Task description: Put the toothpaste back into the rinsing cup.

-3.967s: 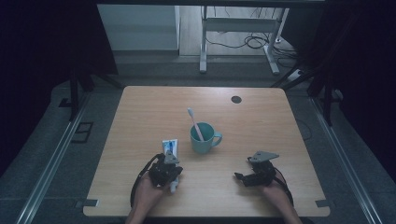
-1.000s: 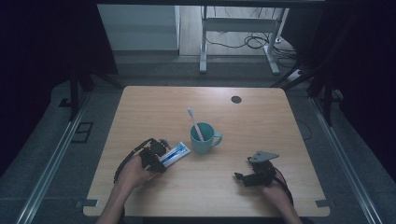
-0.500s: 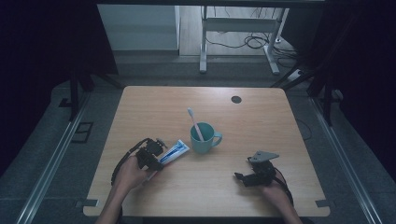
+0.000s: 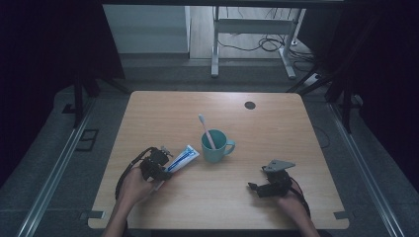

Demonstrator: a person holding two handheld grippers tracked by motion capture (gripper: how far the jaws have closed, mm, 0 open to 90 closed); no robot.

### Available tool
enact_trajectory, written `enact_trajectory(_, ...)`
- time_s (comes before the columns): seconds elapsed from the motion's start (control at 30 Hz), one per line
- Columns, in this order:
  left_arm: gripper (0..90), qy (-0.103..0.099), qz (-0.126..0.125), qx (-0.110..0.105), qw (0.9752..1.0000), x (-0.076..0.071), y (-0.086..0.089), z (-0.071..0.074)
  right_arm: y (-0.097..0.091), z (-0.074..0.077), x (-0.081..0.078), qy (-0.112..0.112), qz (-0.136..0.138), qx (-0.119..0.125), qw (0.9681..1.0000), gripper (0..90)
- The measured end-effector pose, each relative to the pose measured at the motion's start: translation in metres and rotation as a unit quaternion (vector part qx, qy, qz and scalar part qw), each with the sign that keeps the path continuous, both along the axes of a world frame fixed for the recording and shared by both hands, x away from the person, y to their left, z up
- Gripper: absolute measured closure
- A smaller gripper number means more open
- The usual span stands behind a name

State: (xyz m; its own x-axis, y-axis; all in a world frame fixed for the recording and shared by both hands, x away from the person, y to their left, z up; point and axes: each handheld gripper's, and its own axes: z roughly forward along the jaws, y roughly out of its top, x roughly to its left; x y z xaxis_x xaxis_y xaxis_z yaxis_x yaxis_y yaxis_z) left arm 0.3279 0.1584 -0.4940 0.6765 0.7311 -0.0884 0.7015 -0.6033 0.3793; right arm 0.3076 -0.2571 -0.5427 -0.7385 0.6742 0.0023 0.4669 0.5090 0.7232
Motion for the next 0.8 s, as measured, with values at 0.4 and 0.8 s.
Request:
enact_trajectory(0.4, 72.6, -0.067, -0.006, -0.045, 0.9967, -0.017, 0.003, 0.028, 0.0, 0.0, 0.0, -0.001, 0.001, -0.001, 1.0, 12.8)
enact_trajectory(0.8, 72.7, -0.128, 0.003, -0.097, 0.987, -0.024, 0.008, 0.05, 0.0, 0.0, 0.0, -0.001, 0.001, 0.0, 1.0, 12.8)
